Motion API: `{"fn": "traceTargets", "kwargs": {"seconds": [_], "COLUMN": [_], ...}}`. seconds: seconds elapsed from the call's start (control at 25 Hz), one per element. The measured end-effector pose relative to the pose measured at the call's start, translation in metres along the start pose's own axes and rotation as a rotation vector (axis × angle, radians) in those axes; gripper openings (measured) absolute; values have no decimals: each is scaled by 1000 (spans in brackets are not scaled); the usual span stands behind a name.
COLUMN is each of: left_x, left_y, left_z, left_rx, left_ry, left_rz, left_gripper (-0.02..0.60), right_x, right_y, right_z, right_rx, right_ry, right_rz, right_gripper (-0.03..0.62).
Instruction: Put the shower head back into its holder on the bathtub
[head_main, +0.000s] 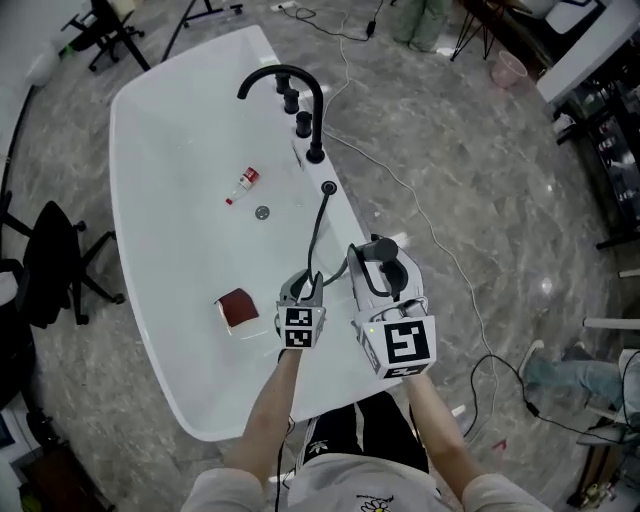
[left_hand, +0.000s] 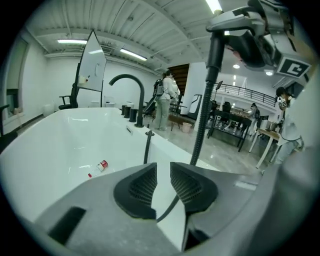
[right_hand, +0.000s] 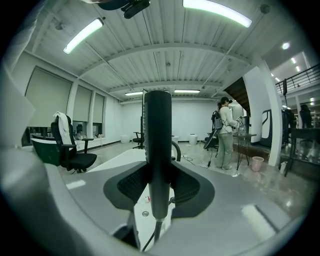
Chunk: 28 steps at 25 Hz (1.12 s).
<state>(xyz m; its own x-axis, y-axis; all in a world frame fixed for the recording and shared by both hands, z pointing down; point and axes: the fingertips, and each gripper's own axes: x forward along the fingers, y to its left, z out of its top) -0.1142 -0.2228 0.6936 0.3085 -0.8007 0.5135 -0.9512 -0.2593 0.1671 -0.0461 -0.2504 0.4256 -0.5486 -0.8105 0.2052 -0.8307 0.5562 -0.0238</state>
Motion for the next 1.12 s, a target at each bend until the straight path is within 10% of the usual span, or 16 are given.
{"fn": "traceTargets", "kwargs": {"seconds": [0.72,0.88,1.12], "left_x": [215,236,237], "left_y": [104,126,123], "left_z": [-95,-107,-85], "left_rx": [86,-11,76], "left_ry": [92,70,42], "left_rz": [87,140,104], "left_gripper": [123,57,55], "right_x": [43,41,48], "right_y": [-31,-34,-28], "right_z": [-111,-125,-122], "right_rx": [70,73,69], "right_ry": [1,3,-16], "right_rz": [35,53,50], "right_gripper": [138,138,138]}}
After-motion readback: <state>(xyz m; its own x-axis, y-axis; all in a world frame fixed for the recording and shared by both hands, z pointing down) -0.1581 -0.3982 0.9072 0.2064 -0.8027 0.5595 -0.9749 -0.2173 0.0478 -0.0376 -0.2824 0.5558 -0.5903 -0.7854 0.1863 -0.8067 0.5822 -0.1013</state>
